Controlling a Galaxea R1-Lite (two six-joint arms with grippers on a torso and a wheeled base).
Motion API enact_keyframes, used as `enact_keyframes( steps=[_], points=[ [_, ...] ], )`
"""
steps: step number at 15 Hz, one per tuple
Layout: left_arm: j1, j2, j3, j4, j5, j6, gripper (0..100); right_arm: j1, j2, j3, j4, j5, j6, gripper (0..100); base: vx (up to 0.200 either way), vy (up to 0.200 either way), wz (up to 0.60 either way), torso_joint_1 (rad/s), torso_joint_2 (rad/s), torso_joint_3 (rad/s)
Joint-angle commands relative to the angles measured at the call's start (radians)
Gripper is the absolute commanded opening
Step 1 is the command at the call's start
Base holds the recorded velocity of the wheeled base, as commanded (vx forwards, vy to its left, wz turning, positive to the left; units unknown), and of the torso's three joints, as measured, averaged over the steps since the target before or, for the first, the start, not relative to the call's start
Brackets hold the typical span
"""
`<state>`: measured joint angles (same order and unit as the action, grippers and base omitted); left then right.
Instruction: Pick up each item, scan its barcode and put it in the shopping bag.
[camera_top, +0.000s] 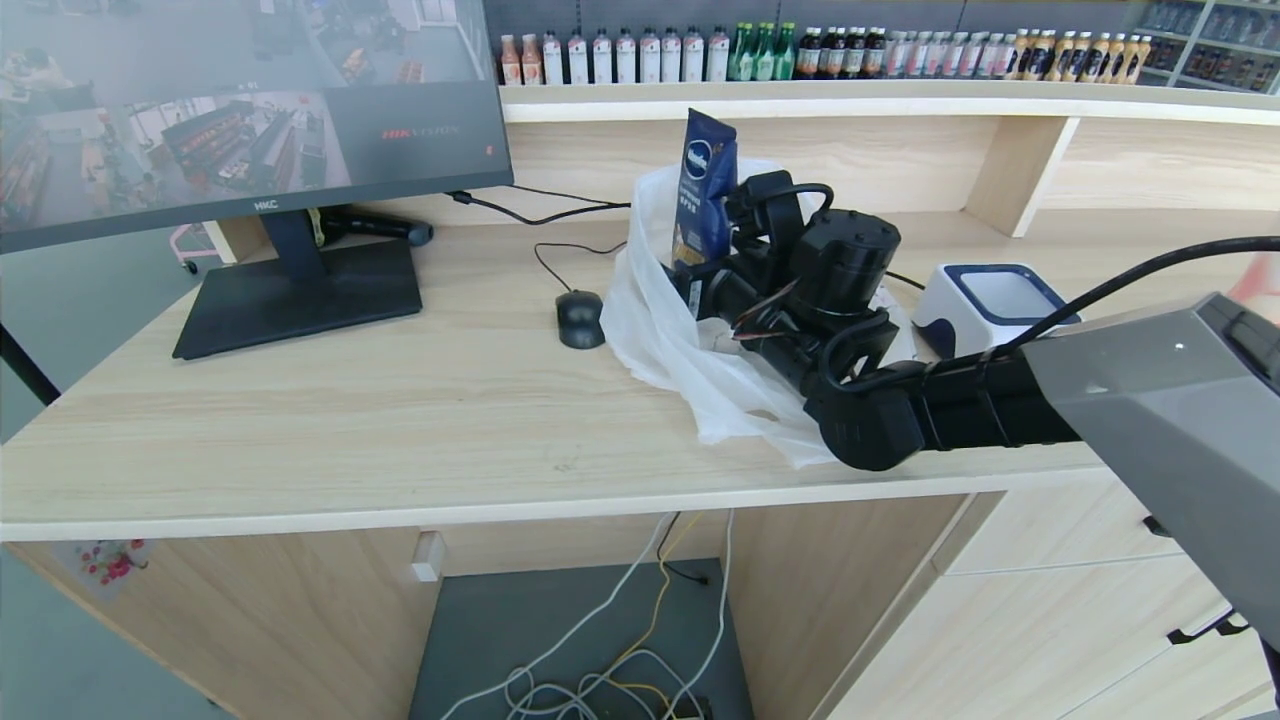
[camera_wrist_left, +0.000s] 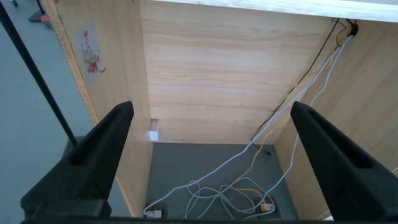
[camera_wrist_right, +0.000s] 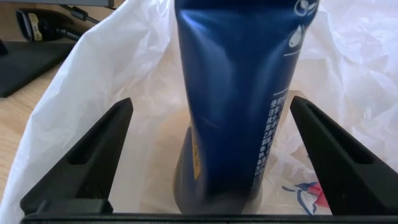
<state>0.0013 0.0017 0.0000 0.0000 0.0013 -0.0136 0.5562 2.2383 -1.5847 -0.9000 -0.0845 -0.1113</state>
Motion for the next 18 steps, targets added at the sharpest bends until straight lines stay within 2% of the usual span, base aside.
enact_keyframes(
  steps=[1, 13, 18],
  points=[
    [0.0, 0.0, 0.0, 0.0, 0.0, 0.0, 100, 0.002, -0.009, 0.0, 0.0, 0.0, -0.001, 100, 0.0, 0.0, 0.0, 0.0, 0.0, 0.0],
    [-0.001, 0.0, 0.0, 0.0, 0.0, 0.0, 100, 0.037, -0.088, 0.028, 0.0, -0.009, -0.007, 100, 0.0, 0.0, 0.0, 0.0, 0.0, 0.0],
    [0.0, 0.0, 0.0, 0.0, 0.0, 0.0, 100, 0.064, -0.178, 0.134, -0.013, -0.011, -0.018, 100, 0.0, 0.0, 0.0, 0.0, 0.0, 0.0]
  ],
)
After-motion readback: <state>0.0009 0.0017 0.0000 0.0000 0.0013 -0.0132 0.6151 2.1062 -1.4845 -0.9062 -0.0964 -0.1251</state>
